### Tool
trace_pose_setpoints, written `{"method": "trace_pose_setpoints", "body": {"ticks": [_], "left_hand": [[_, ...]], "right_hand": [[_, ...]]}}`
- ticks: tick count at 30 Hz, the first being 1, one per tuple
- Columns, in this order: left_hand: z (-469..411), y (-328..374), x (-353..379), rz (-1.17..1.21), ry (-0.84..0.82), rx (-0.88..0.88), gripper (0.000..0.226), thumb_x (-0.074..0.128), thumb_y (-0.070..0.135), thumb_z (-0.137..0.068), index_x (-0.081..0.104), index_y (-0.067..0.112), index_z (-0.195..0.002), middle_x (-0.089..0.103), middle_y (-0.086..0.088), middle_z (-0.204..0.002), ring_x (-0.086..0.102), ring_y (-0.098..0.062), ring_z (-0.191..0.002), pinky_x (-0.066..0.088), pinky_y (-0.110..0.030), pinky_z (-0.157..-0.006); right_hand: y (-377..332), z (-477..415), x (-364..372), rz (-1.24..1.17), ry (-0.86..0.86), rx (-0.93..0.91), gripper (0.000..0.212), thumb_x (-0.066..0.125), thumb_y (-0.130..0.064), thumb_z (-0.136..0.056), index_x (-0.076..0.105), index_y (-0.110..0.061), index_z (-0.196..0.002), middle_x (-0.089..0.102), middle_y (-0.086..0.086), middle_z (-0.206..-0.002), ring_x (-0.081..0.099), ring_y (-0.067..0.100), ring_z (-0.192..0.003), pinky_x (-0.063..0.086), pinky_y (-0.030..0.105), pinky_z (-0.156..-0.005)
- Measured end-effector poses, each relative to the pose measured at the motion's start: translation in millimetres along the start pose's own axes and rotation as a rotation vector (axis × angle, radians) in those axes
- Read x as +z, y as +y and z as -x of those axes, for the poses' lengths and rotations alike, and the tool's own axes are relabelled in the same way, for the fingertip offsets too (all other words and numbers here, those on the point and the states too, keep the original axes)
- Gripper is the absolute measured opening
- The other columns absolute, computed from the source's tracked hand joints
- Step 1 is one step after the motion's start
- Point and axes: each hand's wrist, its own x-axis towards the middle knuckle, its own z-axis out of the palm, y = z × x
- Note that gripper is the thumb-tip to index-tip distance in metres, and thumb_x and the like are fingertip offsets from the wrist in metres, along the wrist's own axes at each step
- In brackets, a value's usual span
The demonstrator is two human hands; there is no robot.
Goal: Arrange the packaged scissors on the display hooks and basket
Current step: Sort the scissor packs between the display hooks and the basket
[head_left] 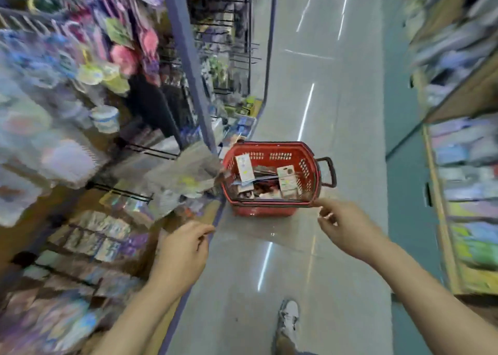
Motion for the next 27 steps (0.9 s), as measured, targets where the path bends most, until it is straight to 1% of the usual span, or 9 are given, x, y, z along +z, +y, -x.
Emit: {"method": "trace_pose_setpoints", "body": {"ticks": [5, 9, 12, 14, 15, 17, 20, 24, 27], "left_hand": [[-70, 31, 72, 0.014, -0.201, -0.086, 0.035, 0.057, 0.002, -0.088, 0.068, 0.014, -0.12, 0.065, -0.001, -0.118, 0.061, -0.02, -0.108, 0.043, -0.025, -0.088], [-131, 41, 115, 0.04, -0.209, -0.141, 0.03, 0.056, 0.001, -0.091, 0.07, 0.01, -0.116, 0.067, -0.006, -0.117, 0.062, -0.024, -0.108, 0.045, -0.029, -0.089], [-180, 34, 146, 0.061, -0.21, -0.165, 0.027, 0.056, 0.005, -0.093, 0.071, 0.012, -0.114, 0.068, -0.004, -0.116, 0.063, -0.021, -0.105, 0.044, -0.026, -0.085], [-216, 24, 169, 0.057, -0.228, -0.173, 0.026, 0.054, 0.01, -0.096, 0.07, 0.016, -0.115, 0.067, 0.0, -0.117, 0.061, -0.017, -0.104, 0.042, -0.023, -0.082], [-234, 18, 182, 0.06, -0.242, -0.179, 0.026, 0.053, 0.011, -0.097, 0.07, 0.017, -0.115, 0.067, 0.001, -0.117, 0.061, -0.016, -0.104, 0.041, -0.022, -0.081], [-272, 4, 210, 0.07, -0.26, -0.206, 0.026, 0.052, 0.011, -0.097, 0.07, 0.017, -0.114, 0.068, 0.001, -0.116, 0.061, -0.017, -0.104, 0.035, -0.019, -0.076], [-331, -25, 261, 0.131, -0.3, -0.294, 0.027, 0.051, 0.01, -0.096, 0.072, 0.016, -0.112, 0.071, 0.001, -0.111, 0.062, -0.018, -0.103, 0.035, -0.022, -0.073], [-391, -71, 344, 0.175, -0.391, -0.352, 0.025, 0.055, 0.009, -0.094, 0.071, 0.013, -0.113, 0.072, -0.006, -0.11, 0.065, -0.023, -0.1, 0.044, -0.027, -0.081], [-425, -100, 405, 0.112, -0.427, -0.312, 0.028, 0.061, 0.013, -0.091, 0.067, 0.014, -0.118, 0.068, -0.008, -0.113, 0.062, -0.027, -0.106, 0.047, -0.035, -0.088]], "right_hand": [[96, -31, -3, -0.155, 0.049, 0.253, 0.043, 0.058, -0.017, -0.093, 0.053, -0.025, -0.135, 0.065, 0.004, -0.118, 0.063, 0.019, -0.091, 0.046, 0.03, -0.084], [137, -70, -1, -0.314, 0.077, 0.372, 0.041, 0.058, -0.013, -0.095, 0.053, -0.021, -0.135, 0.062, 0.002, -0.113, 0.062, 0.022, -0.091, 0.047, 0.03, -0.08], [154, -112, 9, -0.459, 0.125, 0.479, 0.037, 0.059, -0.014, -0.095, 0.056, -0.022, -0.131, 0.064, 0.004, -0.11, 0.064, 0.025, -0.091, 0.049, 0.031, -0.077], [161, -147, 22, -0.599, 0.161, 0.576, 0.033, 0.059, -0.014, -0.095, 0.058, -0.024, -0.127, 0.066, 0.006, -0.108, 0.067, 0.028, -0.091, 0.055, 0.043, -0.086], [163, -166, 31, -0.667, 0.172, 0.616, 0.032, 0.058, -0.014, -0.096, 0.058, -0.023, -0.127, 0.066, 0.009, -0.107, 0.067, 0.031, -0.092, 0.055, 0.049, -0.089], [168, -208, 52, -0.762, 0.175, 0.675, 0.03, 0.056, -0.012, -0.097, 0.058, -0.017, -0.127, 0.067, 0.014, -0.105, 0.067, 0.036, -0.095, 0.054, 0.052, -0.091], [178, -272, 90, -0.929, 0.178, 0.809, 0.021, 0.056, -0.011, -0.097, 0.061, -0.012, -0.118, 0.068, 0.015, -0.101, 0.066, 0.028, -0.092, 0.053, 0.042, -0.088], [202, -364, 158, -1.014, 0.159, 0.879, 0.015, 0.06, -0.015, -0.094, 0.066, -0.015, -0.108, 0.069, 0.009, -0.099, 0.062, 0.021, -0.086, 0.049, 0.037, -0.081], [221, -423, 210, -1.016, 0.098, 0.901, 0.008, 0.061, -0.02, -0.094, 0.066, -0.024, -0.098, 0.07, 0.004, -0.098, 0.066, 0.022, -0.091, 0.053, 0.041, -0.089]]}}
